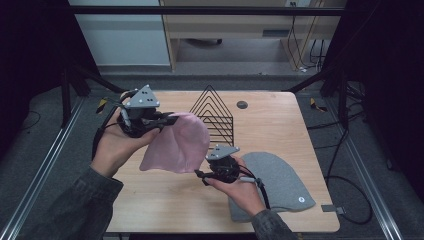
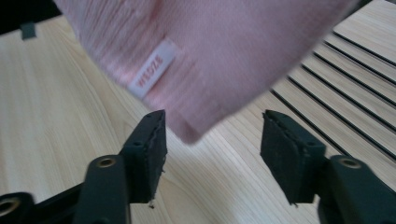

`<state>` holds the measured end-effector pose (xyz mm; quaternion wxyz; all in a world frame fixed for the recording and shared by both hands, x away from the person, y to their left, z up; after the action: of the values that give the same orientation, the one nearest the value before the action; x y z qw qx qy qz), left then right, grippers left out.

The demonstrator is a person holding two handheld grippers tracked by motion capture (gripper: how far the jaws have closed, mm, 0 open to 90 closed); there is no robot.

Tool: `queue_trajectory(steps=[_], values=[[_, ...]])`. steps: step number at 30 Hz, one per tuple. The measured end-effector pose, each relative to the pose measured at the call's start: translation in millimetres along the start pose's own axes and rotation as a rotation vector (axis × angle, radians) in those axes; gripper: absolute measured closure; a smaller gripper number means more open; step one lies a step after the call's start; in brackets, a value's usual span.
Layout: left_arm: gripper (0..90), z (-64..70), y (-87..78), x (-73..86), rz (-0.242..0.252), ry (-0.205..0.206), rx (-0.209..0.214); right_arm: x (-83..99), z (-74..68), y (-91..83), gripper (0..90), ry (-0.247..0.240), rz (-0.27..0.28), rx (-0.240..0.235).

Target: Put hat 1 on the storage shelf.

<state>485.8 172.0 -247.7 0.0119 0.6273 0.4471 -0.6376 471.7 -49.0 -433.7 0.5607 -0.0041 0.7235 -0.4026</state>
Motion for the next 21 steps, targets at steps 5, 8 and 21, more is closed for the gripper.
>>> queue_trajectory(steps=[5, 8, 21], values=[[85.0, -2.8, -0.3, -1.3, 0.019, -0.023, 0.010, -6.3, 5.3, 1.9, 61.7, 0.004, 0.032, -0.035], [85.0, -9.5, 0.7, -0.8, 0.028, -0.055, 0.007, -11.3, 5.4, -2.5, 77.2, -0.004, 0.055, -0.057], [84.5, -28.9, 4.9, -13.0, 0.020, -0.071, -0.022, -45.3, 11.6, -48.3, 83.4, -0.068, 0.060, -0.076]])
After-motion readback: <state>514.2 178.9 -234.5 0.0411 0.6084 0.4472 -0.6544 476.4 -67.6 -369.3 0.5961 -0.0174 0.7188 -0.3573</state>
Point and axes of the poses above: each handheld gripper's, and its own axes: y roughly forward along the jaws, x roughly out of its underside, z roughly to its right, the point moved 1 cm from there along y, roughly forward along the jaws, and after that the axes turned 2 degrees about -x, right-handed, at the moved point
